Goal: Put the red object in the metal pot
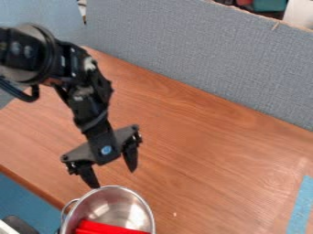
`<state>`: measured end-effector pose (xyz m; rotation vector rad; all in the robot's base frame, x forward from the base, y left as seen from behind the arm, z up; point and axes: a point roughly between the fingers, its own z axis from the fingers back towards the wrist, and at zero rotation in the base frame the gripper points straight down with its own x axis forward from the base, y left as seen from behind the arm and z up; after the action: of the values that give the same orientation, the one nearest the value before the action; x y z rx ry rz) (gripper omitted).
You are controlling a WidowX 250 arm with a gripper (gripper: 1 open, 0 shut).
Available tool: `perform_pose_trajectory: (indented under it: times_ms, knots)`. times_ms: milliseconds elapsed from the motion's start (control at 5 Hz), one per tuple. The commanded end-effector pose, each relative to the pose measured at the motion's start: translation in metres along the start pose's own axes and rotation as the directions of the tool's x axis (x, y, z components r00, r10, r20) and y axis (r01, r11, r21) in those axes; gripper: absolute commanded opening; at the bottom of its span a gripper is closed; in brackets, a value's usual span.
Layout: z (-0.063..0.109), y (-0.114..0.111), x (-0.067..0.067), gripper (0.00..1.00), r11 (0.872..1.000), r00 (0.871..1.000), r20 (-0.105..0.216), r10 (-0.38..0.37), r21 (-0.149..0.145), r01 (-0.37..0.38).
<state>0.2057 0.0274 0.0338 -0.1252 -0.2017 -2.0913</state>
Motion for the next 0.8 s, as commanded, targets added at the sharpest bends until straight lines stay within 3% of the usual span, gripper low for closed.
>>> perform_pose_trajectory:
  times_ms: [0, 200, 400, 600]
  knots:
    - [0.039, 0.006, -0.003, 1.00, 0.980, 0.981, -0.029, 0.193, 0.048, -0.192]
    - [0.048, 0.004, 0.023, 1.00, 0.978, 0.978, -0.016, 0.206, 0.030, -0.206]
    - [0.045, 0.000, 0.036, 1.00, 0.960, 0.960, -0.018, 0.279, 0.041, -0.278]
    - [0.056, -0.027, 0.020, 1.00, 0.861, 0.863, -0.023, 0.504, 0.089, -0.501]
